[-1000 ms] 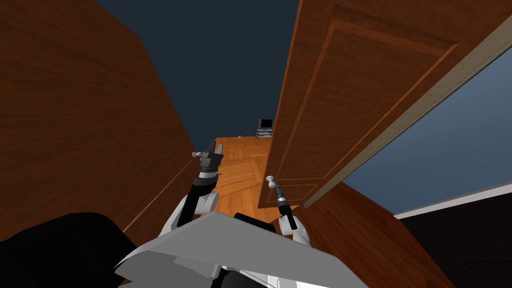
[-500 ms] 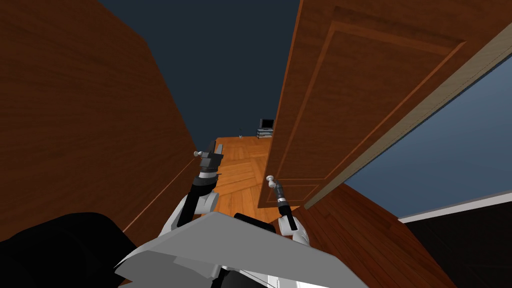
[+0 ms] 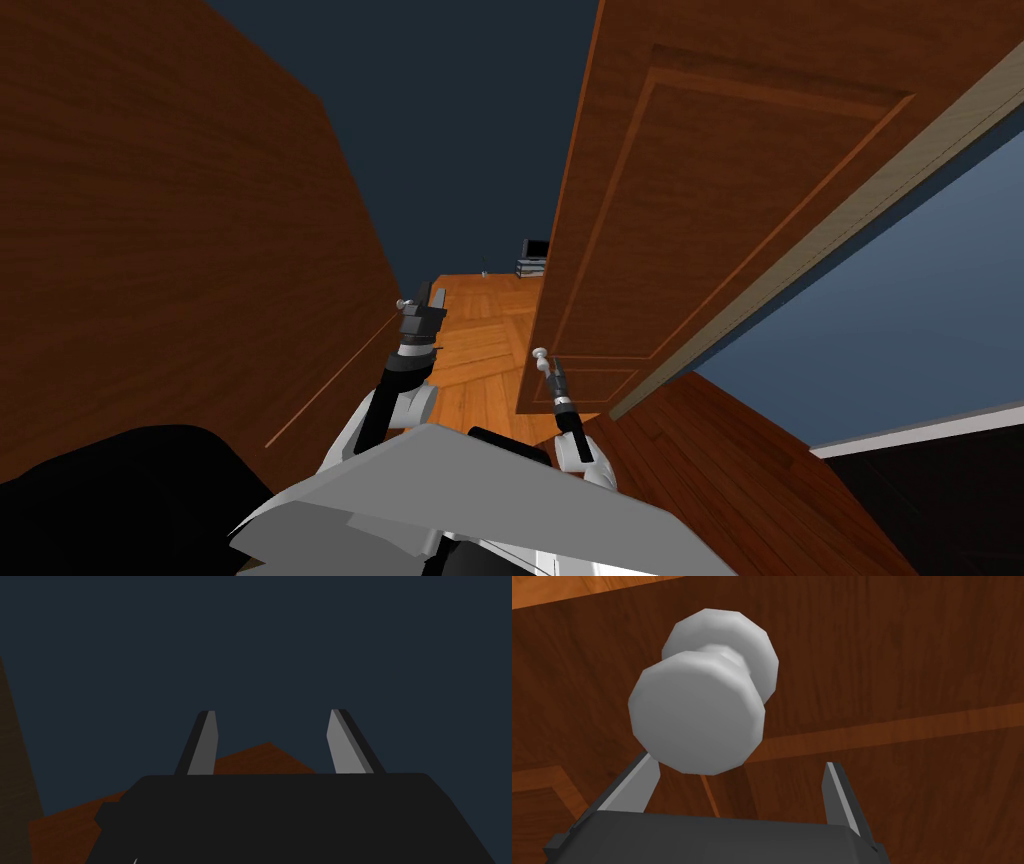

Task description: Push the door open

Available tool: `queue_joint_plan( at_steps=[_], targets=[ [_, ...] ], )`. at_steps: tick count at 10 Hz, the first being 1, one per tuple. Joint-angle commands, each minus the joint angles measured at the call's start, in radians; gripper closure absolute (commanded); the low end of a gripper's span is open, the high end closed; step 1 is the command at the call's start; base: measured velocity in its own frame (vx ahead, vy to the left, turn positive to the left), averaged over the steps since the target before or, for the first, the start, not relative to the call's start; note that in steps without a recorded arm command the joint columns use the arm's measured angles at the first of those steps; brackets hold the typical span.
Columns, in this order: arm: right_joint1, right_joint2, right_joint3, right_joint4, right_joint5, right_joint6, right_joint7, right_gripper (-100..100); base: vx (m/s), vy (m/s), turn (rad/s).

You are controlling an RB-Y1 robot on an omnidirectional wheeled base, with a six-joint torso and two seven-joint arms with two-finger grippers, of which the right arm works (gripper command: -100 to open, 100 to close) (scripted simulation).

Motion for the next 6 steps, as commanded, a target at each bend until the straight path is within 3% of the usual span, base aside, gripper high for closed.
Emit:
queue_joint_plan(
  at_steps=[1,6],
  targets=[
    [0.002,0.001,0.003,-0.002,-0.010,-0.001,-0.032,-100,-0.032,-0.023,0.030],
    [0.021,0.012,0.029,-0.027,-0.087,-0.001,-0.173,-100,-0.044,-0.034,0.067]
  ],
)
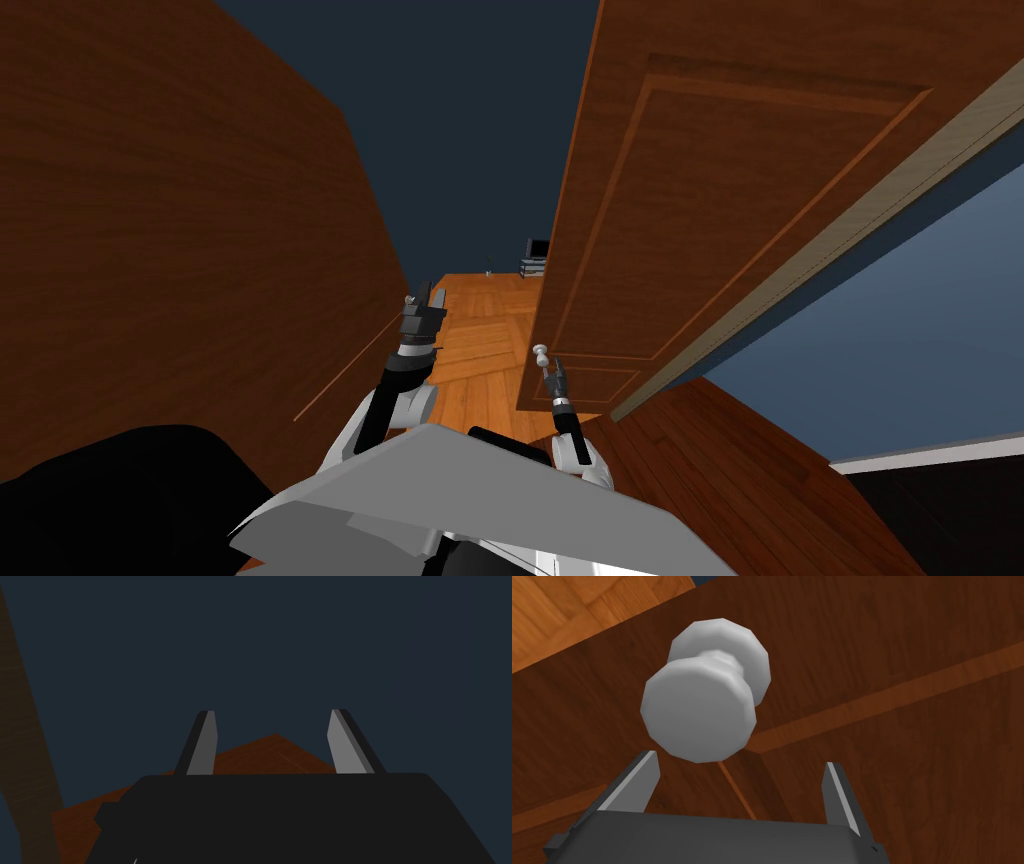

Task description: Push the door open

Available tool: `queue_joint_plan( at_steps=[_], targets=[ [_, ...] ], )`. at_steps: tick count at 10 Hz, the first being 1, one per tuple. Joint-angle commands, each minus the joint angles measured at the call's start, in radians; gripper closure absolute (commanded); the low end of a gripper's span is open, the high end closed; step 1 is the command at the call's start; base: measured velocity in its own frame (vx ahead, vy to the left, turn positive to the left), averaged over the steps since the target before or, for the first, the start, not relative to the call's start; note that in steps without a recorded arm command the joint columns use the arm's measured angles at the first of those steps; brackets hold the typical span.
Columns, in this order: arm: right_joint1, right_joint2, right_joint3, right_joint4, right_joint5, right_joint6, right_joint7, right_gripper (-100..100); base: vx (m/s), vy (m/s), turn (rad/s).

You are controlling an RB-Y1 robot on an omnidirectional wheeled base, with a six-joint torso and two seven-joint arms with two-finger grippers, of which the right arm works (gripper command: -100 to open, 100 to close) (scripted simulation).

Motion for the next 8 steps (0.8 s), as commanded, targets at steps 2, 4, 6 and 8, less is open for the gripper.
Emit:
queue_joint_plan(
  at_steps=[2,4,6,8],
  targets=[
    [0.010,0.005,0.011,-0.014,-0.033,0.002,-0.073,-100,-0.051,-0.031,0.048],
    [0.015,0.008,0.018,-0.021,-0.054,0.002,-0.119,-100,-0.038,-0.023,0.042],
    [0.020,0.012,0.025,-0.028,-0.076,0.002,-0.160,-100,-0.053,-0.040,0.075],
    [0.025,0.016,0.032,-0.035,-0.097,0.001,-0.201,-100,-0.039,-0.029,0.046]
  ],
)
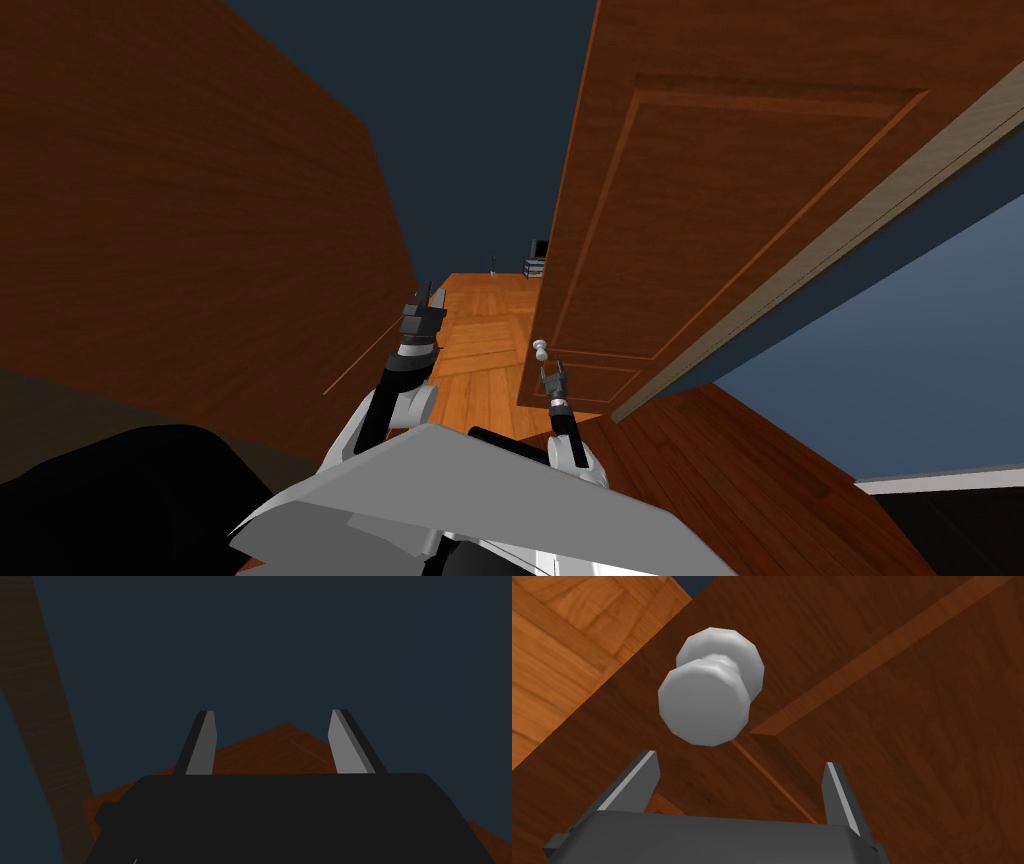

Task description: Push the door open

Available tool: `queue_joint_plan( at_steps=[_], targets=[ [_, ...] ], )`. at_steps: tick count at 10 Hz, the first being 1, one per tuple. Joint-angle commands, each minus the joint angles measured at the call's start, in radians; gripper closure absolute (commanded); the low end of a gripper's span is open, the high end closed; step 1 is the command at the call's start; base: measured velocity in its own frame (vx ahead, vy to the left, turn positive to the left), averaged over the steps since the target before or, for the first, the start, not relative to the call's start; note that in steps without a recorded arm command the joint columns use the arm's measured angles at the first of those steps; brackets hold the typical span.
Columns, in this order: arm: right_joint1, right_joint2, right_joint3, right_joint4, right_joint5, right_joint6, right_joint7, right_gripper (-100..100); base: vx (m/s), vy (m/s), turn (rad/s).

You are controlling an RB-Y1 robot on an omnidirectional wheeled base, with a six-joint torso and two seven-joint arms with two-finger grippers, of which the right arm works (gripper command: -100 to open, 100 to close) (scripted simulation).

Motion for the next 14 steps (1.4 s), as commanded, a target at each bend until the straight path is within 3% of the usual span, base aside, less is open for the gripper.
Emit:
queue_joint_plan(
  at_steps=[1,14],
  targets=[
    [0.007,0.004,0.008,-0.010,-0.025,0.001,-0.050,-100,-0.045,-0.027,0.071],
    [0.046,0.042,0.061,-0.062,-0.181,0.001,-0.368,-100,-0.046,-0.026,0.057]
  ],
)
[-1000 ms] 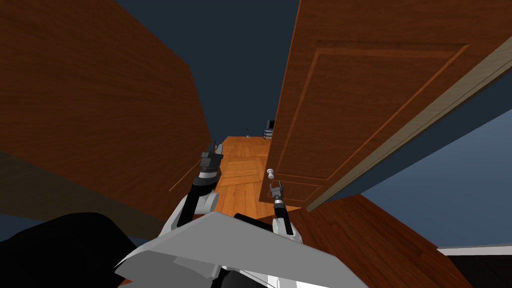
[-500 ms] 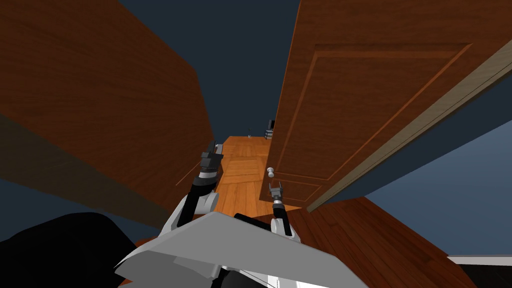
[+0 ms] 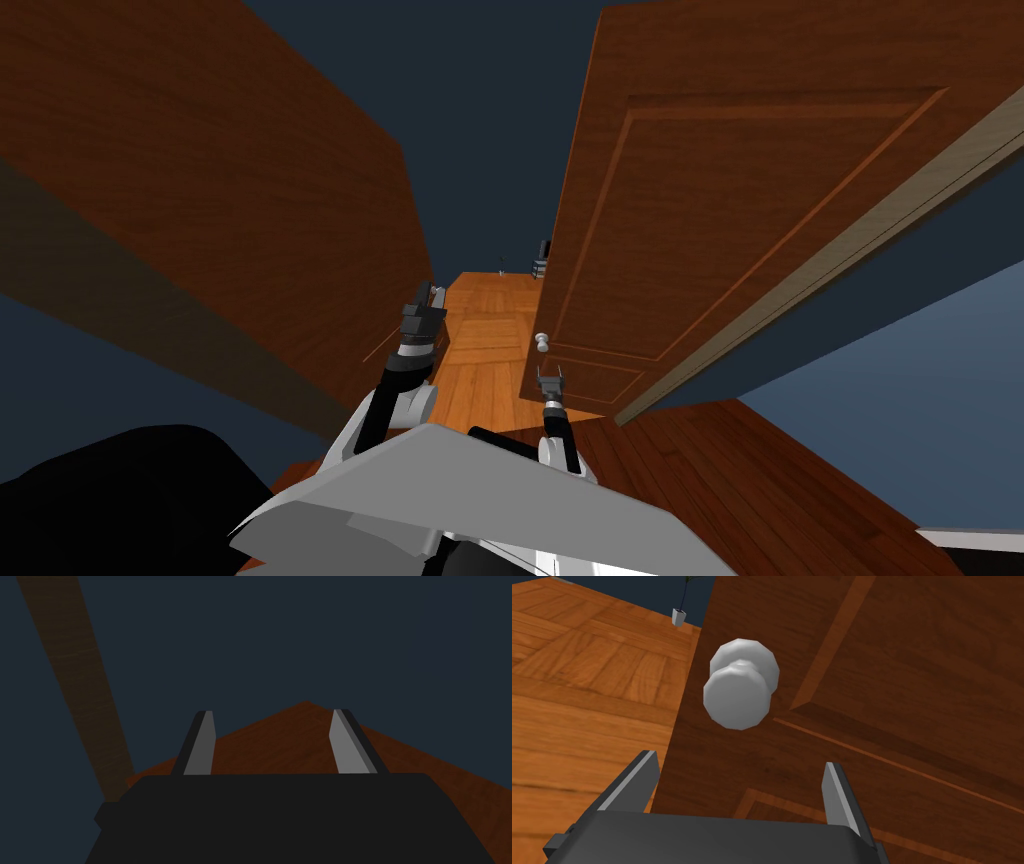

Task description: Push the door open

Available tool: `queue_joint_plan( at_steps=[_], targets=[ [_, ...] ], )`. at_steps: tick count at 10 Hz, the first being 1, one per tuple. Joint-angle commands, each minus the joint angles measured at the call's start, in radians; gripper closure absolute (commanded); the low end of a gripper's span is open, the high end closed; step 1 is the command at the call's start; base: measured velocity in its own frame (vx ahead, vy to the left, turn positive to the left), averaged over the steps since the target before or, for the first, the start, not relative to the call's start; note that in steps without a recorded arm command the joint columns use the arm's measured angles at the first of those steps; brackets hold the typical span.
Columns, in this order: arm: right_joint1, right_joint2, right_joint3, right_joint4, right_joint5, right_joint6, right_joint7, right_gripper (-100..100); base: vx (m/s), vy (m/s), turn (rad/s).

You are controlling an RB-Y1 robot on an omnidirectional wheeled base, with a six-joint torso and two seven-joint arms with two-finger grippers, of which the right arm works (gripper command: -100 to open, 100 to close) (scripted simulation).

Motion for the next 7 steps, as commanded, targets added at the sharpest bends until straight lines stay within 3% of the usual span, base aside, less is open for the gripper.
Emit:
queue_joint_plan(
  at_steps=[1,7],
  targets=[
    [0.007,0.007,0.008,-0.011,-0.024,0.001,-0.050,-100,-0.052,-0.023,0.071],
    [0.021,0.026,0.027,-0.029,-0.081,0.001,-0.193,-100,-0.041,-0.021,0.048]
  ],
)
